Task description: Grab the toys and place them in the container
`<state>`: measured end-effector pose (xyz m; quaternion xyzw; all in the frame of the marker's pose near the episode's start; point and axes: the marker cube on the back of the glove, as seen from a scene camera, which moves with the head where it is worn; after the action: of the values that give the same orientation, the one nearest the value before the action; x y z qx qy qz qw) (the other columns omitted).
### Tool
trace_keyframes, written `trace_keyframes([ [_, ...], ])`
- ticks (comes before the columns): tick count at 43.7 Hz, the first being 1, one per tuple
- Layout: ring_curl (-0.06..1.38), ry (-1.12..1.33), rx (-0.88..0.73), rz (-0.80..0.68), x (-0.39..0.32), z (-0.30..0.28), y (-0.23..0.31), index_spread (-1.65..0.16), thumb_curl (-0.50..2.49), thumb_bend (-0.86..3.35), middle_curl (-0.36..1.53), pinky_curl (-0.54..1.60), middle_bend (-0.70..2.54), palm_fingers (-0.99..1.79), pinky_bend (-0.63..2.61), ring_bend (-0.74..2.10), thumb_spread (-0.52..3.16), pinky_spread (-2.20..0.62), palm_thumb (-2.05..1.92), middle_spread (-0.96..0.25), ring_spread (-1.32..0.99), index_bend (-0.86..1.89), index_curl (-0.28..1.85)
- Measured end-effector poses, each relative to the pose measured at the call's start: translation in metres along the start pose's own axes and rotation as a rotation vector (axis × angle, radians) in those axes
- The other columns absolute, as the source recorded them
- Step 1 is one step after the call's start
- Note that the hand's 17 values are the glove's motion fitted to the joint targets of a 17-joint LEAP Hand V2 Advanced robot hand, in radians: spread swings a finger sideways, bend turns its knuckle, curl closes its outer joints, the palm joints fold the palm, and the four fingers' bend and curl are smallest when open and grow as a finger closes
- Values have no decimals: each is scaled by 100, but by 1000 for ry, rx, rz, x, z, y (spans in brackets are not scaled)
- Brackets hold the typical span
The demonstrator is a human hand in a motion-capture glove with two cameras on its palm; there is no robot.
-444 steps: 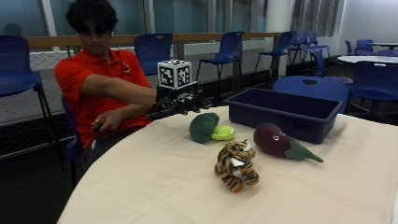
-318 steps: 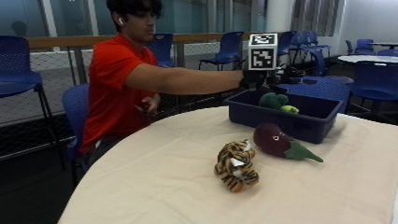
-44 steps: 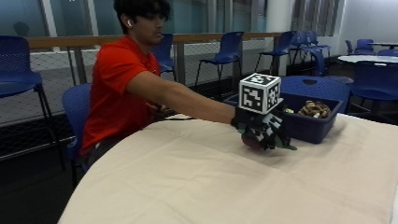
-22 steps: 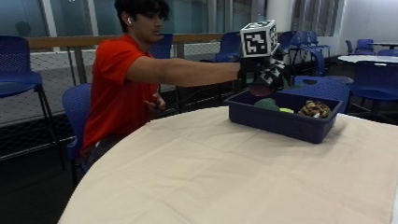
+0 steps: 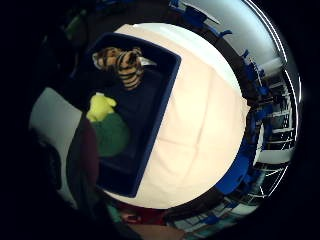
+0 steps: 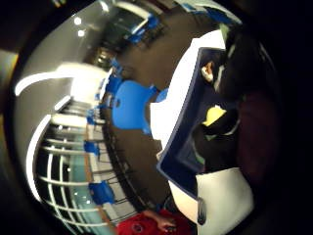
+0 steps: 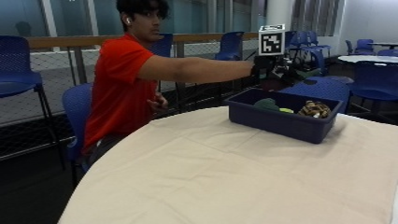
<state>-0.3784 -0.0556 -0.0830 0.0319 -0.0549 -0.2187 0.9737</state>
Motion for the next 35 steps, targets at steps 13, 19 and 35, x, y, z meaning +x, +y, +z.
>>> trace_keyframes([
  [13, 34, -76, -132, 63, 26, 24, 1, -42, 72, -8, 28, 47, 13, -23, 118, 24, 112, -10, 8, -12, -12, 12, 63],
  [19, 29, -61, -125, 85, 59, 26, 11, -42, 61, -6, 26, 44, 13, -20, 114, 16, 118, 0, -4, -9, -2, 15, 57],
  [35, 25, 24, -126, 246, 166, 37, 61, -40, 40, -6, 24, 39, 13, -18, 108, 15, 120, 10, -8, -7, 7, 16, 47],
])
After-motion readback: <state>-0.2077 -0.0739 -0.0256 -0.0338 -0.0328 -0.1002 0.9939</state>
